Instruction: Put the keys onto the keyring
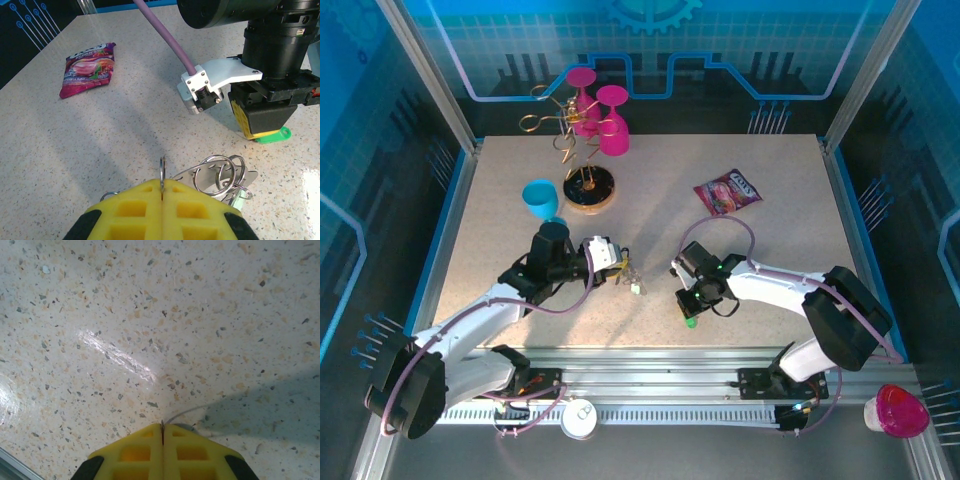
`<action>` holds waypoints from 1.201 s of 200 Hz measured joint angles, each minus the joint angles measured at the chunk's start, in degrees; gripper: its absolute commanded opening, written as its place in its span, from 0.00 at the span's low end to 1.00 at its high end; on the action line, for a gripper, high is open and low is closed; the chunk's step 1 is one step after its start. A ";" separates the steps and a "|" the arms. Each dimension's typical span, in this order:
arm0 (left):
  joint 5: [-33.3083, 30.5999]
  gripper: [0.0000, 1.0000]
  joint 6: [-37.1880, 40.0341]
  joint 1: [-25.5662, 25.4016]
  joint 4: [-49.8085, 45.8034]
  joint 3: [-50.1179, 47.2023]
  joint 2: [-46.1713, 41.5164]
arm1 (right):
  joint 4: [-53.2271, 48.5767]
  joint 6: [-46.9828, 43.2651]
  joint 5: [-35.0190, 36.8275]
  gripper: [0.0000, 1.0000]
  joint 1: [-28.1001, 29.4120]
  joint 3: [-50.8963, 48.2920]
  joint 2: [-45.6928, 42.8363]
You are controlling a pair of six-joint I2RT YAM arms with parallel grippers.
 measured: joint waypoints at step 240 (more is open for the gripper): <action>10.71 0.00 -0.92 -4.83 3.56 -2.91 1.20 | 25.07 -20.79 -20.33 0.00 -1.01 -4.42 -22.08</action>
